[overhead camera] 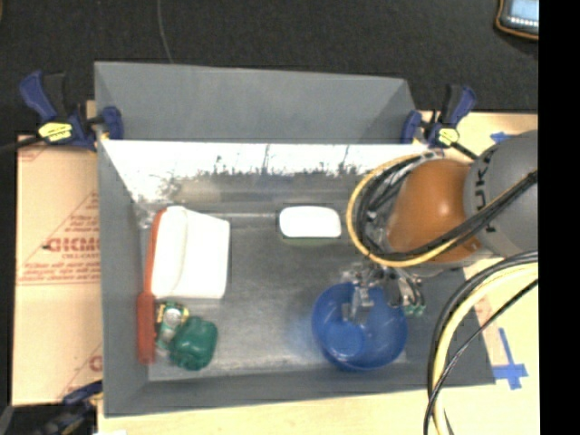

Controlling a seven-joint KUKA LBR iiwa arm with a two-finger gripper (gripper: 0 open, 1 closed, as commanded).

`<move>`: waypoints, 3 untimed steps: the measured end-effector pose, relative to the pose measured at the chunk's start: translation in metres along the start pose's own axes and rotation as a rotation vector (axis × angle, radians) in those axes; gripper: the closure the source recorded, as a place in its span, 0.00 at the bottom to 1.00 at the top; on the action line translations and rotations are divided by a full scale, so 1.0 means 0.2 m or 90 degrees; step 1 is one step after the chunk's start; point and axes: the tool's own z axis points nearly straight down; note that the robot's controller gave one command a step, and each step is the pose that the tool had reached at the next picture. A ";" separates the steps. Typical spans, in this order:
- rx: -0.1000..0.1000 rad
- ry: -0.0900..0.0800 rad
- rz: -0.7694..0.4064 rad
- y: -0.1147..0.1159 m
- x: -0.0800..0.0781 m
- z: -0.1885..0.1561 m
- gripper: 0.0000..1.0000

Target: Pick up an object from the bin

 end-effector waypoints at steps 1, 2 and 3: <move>0.000 -0.002 0.010 0.00 -0.05 -0.02 1.00; 0.001 -0.002 -0.007 0.01 -0.07 -0.32 1.00; 0.000 0.001 -0.010 -0.02 -0.14 -0.91 1.00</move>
Offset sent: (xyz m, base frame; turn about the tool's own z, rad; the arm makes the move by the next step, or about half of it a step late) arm 0.0094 0.0030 0.0622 -0.0132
